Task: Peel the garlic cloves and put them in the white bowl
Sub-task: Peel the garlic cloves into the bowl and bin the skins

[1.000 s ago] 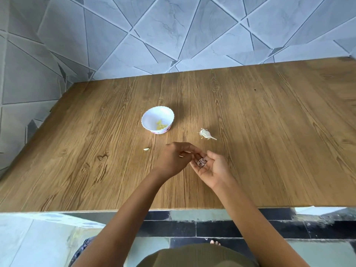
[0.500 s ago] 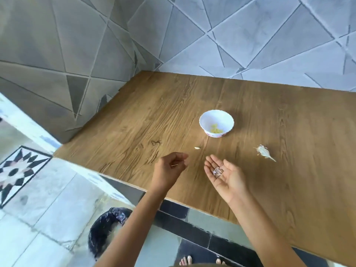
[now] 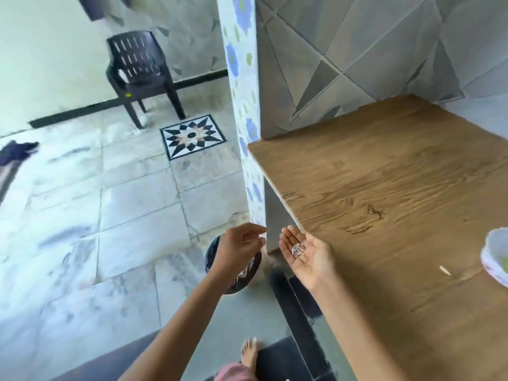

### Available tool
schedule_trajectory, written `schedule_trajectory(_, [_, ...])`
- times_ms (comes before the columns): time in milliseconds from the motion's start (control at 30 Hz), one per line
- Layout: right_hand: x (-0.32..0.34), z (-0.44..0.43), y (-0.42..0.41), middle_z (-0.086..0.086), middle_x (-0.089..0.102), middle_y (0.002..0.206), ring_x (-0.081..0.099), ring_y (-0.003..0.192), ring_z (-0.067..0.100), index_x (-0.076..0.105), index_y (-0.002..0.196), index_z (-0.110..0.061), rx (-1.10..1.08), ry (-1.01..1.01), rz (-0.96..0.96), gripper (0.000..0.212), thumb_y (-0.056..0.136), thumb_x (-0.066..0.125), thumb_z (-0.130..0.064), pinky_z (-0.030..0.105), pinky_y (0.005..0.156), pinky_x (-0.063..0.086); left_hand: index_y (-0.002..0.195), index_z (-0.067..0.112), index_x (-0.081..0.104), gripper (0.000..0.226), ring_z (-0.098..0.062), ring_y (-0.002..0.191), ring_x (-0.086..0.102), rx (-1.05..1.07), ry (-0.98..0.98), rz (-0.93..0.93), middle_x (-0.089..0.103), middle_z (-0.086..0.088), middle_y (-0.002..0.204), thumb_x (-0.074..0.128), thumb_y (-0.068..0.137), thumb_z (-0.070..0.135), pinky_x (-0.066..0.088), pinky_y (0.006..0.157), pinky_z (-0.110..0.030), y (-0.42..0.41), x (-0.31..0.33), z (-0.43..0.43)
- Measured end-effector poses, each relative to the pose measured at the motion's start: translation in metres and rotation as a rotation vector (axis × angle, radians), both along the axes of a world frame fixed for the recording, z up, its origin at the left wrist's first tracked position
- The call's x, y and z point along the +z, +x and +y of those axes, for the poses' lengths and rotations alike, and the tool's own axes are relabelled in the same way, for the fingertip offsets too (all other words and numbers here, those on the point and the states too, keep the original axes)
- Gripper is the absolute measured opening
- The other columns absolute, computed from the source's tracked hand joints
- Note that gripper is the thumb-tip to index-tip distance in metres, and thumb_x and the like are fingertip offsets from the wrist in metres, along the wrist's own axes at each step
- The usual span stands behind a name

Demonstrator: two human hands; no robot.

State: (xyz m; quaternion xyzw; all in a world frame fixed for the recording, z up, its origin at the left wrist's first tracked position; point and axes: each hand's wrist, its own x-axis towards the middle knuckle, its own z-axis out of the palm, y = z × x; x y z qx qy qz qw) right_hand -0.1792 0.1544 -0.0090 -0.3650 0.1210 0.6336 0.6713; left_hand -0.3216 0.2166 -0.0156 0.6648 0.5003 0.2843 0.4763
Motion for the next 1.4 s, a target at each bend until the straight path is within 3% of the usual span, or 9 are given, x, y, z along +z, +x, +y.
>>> schedule_trajectory(500, [-0.174,0.212,-0.082,0.011,0.07,0.075,0.065,0.079,0.02,0.06,0.093,0.002,0.133,-0.201,-0.038,0.038,0.103,0.029,-0.018,0.025,0.067,0.057,0.103,0.012,0.07,0.02,-0.006,0.08,0.062,0.197,-0.201,0.161,0.067,0.004,0.092,0.065,0.085,0.005,0.045,0.069,-0.005,-0.084,-0.149,0.167])
schedule_trajectory(633, [-0.257,0.26,-0.092,0.011,0.07,0.079,0.065,0.081,0.02,0.06,0.094,0.002,0.159,-0.31,-0.058,0.038,0.103,0.029,-0.018,0.027,0.074,0.056,0.102,0.015,0.07,0.02,-0.01,0.086,0.064,0.195,-0.318,0.206,0.068,0.004,0.093,0.063,0.085,0.006,0.052,0.083,-0.022,-0.09,-0.245,0.224])
schedule_trajectory(833, [-0.41,0.309,-0.094,0.016,0.062,0.102,0.059,0.094,0.022,0.052,0.12,0.006,0.183,-0.463,-0.115,0.04,0.104,0.026,-0.02,0.032,0.09,0.046,0.104,0.014,0.069,0.022,-0.011,0.086,0.062,0.132,-0.371,0.284,0.069,0.003,0.097,0.061,0.086,0.005,0.05,0.084,-0.024,-0.092,-0.409,0.271])
schedule_trajectory(967, [-0.513,0.329,-0.096,0.019,0.05,0.136,0.047,0.126,0.027,0.046,0.131,0.006,0.302,-0.568,-0.187,0.046,0.104,0.028,-0.027,0.03,0.097,0.039,0.102,0.016,0.07,0.022,-0.009,0.086,0.062,0.147,-0.4,0.303,0.07,0.004,0.097,0.059,0.085,0.006,0.046,0.081,-0.019,-0.093,-0.513,0.282])
schedule_trajectory(1100, [-0.561,0.335,-0.096,0.005,0.024,0.155,0.024,0.141,0.028,0.024,0.149,-0.017,0.468,-0.541,-0.153,0.065,0.097,0.03,-0.054,0.045,0.114,0.022,0.104,0.019,0.069,0.022,-0.011,0.089,0.063,0.23,-0.426,0.231,0.069,0.004,0.097,0.058,0.088,0.009,0.047,0.083,-0.019,-0.093,-0.564,0.278])
schedule_trajectory(1200, [-0.578,0.333,-0.09,0.004,0.031,0.15,0.052,0.107,0.03,0.021,0.149,-0.028,0.472,-0.54,-0.13,0.067,0.093,0.029,-0.063,0.043,0.077,0.045,0.114,0.02,0.065,0.025,-0.007,0.101,0.059,0.228,-0.41,0.097,0.065,0.007,0.11,0.053,0.093,0.013,0.043,0.091,-0.02,-0.085,-0.577,0.269])
schedule_trajectory(1267, [-0.584,0.333,-0.091,0.007,0.055,0.117,0.056,0.08,0.025,0.036,0.141,-0.025,0.497,-0.563,-0.101,0.063,0.093,0.027,-0.065,0.032,0.061,0.039,0.123,0.016,0.061,0.032,0.001,0.116,0.05,0.169,-0.406,-0.036,0.058,0.007,0.127,0.045,0.095,0.015,0.035,0.1,-0.011,-0.07,-0.576,0.263])
schedule_trajectory(1333, [-0.59,0.336,-0.093,0.009,0.061,0.102,0.06,0.086,0.026,0.05,0.126,-0.014,0.481,-0.571,-0.028,0.065,0.093,0.026,-0.064,0.037,0.073,0.045,0.132,0.014,0.053,0.041,0.0,0.131,0.036,0.025,-0.385,-0.128,0.048,0.003,0.14,0.037,0.095,0.024,0.023,0.111,-0.013,-0.053,-0.581,0.258])
schedule_trajectory(1400, [-0.594,0.34,-0.093,0.015,0.055,0.126,0.055,0.111,0.027,0.047,0.133,-0.005,0.458,-0.541,0.013,0.075,0.092,0.028,-0.065,0.041,0.098,0.041,0.14,0.022,0.044,0.05,-0.008,0.142,0.024,-0.108,-0.393,-0.059,0.038,-0.001,0.149,0.029,0.096,0.04,0.012,0.119,-0.03,-0.044,-0.607,0.256])
